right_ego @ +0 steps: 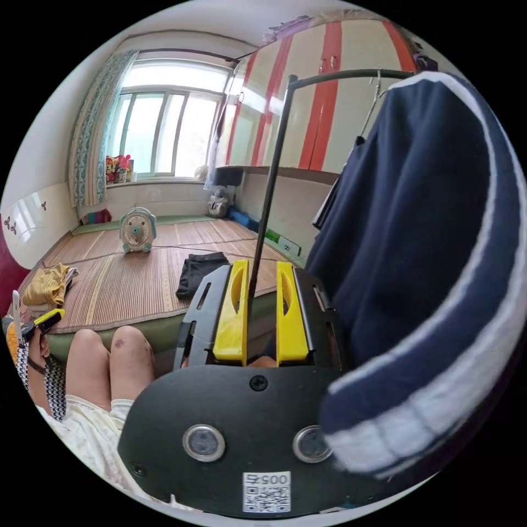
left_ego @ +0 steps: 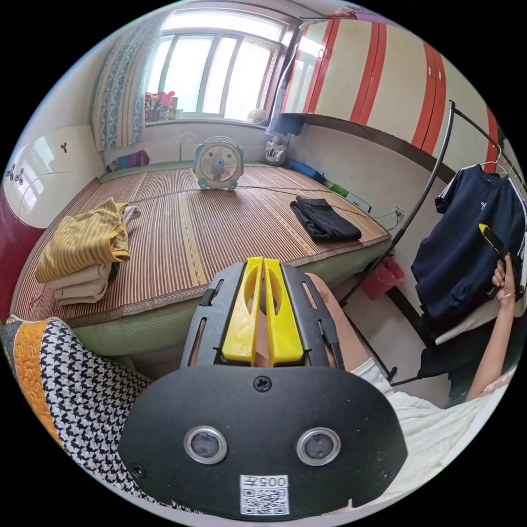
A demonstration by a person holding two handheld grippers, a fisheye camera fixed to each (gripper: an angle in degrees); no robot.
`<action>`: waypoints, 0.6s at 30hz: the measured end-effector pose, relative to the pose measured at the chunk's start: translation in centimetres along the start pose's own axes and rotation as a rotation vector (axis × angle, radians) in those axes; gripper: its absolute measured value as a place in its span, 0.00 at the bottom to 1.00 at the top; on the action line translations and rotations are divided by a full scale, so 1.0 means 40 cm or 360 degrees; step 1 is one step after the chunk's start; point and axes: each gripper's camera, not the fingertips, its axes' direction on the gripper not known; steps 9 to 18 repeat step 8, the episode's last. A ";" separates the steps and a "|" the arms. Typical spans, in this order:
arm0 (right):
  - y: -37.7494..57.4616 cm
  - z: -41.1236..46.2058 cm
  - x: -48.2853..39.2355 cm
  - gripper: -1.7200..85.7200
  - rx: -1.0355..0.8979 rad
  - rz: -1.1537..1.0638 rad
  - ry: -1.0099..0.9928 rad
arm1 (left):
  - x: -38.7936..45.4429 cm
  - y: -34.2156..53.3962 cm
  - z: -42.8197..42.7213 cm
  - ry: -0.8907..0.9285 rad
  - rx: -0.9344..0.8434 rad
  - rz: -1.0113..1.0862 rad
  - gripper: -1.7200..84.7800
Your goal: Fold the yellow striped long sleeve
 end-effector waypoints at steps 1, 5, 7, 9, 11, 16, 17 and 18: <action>-0.006 -0.024 0.015 0.08 0.0008 0.0019 0.0031 | 0.010 0.005 -0.004 0.0016 0.0011 0.0005 0.01; -0.014 -0.090 0.055 0.08 -0.0014 0.0056 0.0119 | 0.042 0.017 -0.007 0.0082 0.0027 0.0029 0.01; -0.012 -0.113 0.071 0.08 -0.0031 0.0065 0.0181 | 0.069 0.021 -0.002 0.0118 0.0023 0.0065 0.01; -0.011 -0.128 0.083 0.08 -0.0039 0.0086 0.0219 | 0.076 0.022 -0.001 0.0128 0.0021 0.0076 0.01; -0.011 -0.128 0.083 0.08 -0.0039 0.0086 0.0219 | 0.076 0.022 -0.001 0.0128 0.0021 0.0076 0.01; -0.011 -0.128 0.083 0.08 -0.0039 0.0086 0.0219 | 0.076 0.022 -0.001 0.0128 0.0021 0.0076 0.01; -0.011 -0.128 0.083 0.08 -0.0039 0.0086 0.0219 | 0.076 0.022 -0.001 0.0128 0.0021 0.0076 0.01; -0.011 -0.128 0.083 0.08 -0.0039 0.0086 0.0219 | 0.076 0.022 -0.001 0.0128 0.0021 0.0076 0.01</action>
